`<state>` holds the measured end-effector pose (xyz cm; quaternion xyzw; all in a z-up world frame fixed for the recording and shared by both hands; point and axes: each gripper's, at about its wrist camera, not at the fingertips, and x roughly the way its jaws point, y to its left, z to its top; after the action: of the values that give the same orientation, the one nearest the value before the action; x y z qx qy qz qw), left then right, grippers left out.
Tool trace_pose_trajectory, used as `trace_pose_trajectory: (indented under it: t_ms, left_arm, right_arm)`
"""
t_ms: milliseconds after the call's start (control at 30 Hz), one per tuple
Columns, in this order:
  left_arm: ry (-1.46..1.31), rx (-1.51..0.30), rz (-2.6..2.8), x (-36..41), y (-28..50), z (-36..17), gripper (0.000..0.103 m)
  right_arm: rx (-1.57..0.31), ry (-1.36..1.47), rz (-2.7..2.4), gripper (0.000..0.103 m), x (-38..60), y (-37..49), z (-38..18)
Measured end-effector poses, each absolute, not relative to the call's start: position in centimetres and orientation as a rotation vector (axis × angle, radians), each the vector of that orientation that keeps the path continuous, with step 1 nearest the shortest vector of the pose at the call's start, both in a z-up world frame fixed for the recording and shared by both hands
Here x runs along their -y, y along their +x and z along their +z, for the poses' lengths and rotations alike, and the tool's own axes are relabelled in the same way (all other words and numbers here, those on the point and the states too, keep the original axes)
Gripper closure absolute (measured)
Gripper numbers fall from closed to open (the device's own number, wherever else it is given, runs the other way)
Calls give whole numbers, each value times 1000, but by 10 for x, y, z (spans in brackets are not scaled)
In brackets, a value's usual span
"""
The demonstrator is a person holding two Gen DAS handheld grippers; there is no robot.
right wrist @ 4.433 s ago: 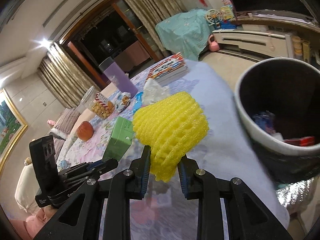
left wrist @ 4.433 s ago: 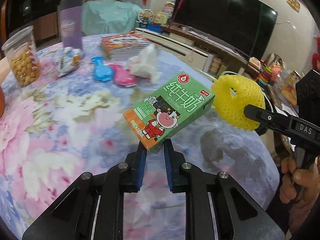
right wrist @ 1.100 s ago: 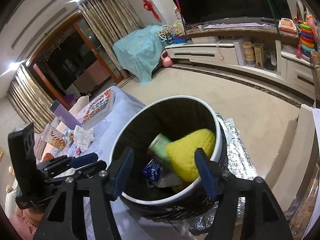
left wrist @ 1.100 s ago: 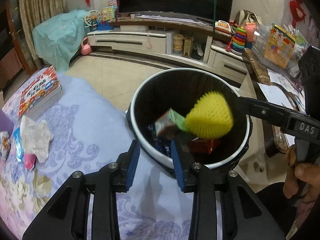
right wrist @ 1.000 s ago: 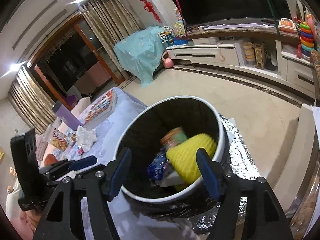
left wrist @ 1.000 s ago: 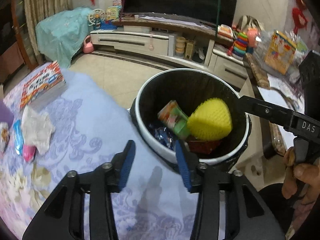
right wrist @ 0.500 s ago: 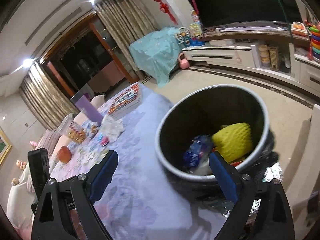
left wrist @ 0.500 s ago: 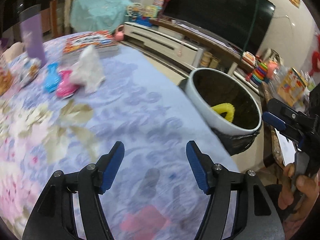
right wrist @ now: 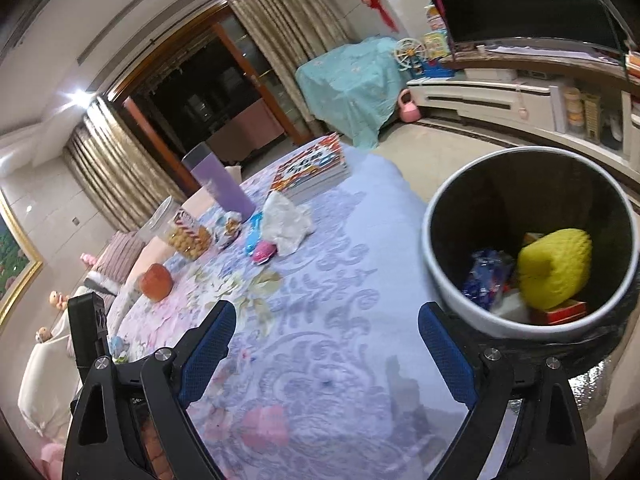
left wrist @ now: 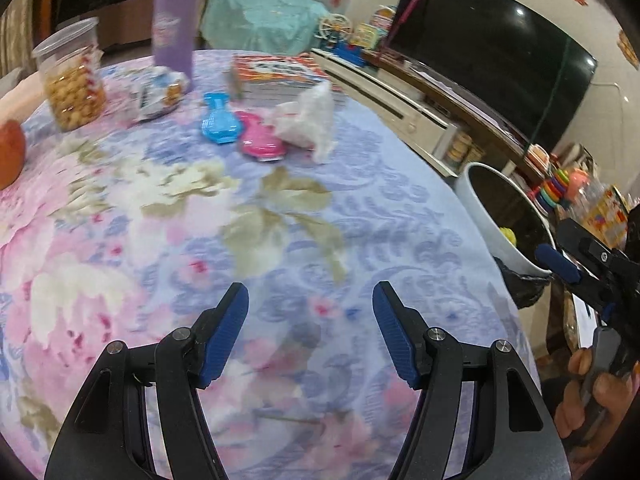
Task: Collect trash
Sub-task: 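Move both open tools back toward the white bag and pink package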
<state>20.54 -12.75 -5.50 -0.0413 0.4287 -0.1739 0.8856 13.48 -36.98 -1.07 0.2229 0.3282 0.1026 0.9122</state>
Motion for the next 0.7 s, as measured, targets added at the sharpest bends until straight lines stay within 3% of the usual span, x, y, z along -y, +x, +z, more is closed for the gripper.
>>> trace_pose_trajectory:
  t_ms: [700]
  left_arm:
    - [-125,-906,-280,79,237,-63,37]
  right_arm:
    - [-743,452,286,9,326,194,-29]
